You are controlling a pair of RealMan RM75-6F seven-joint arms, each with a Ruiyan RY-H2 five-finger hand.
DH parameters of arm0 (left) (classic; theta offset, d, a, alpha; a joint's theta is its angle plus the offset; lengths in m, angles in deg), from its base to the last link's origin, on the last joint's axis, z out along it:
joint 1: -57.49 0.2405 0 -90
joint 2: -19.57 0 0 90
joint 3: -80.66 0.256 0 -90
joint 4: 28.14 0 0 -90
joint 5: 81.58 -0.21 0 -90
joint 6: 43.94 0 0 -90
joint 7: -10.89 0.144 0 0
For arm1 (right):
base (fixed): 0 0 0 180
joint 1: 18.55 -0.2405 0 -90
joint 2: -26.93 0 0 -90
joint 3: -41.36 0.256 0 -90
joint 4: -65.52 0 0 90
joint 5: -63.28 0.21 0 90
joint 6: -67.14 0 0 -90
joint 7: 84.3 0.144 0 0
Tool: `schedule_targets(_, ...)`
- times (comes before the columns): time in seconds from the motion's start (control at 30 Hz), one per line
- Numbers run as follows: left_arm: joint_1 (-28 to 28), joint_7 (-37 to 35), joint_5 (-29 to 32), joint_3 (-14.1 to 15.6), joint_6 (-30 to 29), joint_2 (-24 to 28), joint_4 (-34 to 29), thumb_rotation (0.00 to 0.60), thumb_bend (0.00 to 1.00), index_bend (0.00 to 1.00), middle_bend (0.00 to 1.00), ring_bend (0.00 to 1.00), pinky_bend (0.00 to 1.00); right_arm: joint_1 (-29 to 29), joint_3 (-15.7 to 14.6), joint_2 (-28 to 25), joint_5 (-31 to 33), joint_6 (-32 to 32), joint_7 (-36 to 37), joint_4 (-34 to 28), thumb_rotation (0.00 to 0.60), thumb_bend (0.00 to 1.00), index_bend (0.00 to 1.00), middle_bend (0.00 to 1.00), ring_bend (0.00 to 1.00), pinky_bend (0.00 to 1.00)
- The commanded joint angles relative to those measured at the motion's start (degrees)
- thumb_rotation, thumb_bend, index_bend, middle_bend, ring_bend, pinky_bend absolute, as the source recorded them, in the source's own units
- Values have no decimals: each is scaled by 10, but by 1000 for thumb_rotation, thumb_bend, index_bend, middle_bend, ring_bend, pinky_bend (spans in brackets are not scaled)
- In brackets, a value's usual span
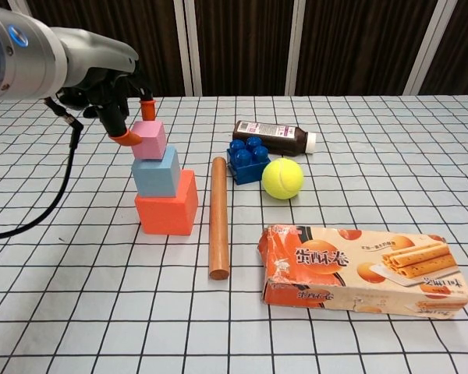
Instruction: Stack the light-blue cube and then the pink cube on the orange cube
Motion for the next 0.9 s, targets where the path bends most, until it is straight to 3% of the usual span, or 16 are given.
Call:
schedule_targets(0.03,0,3,2,0,-1,-2,2,600,392,403,834,801,908,0,0,0,0,0,0,0,600,128,0,7,14,103)
schedule_targets(0.9,4,8,-9,-2,1,-13,5,600,392,407,834,801,908,2,-1,-3,-2,-1,8,0,600,129,0,7,14,103)
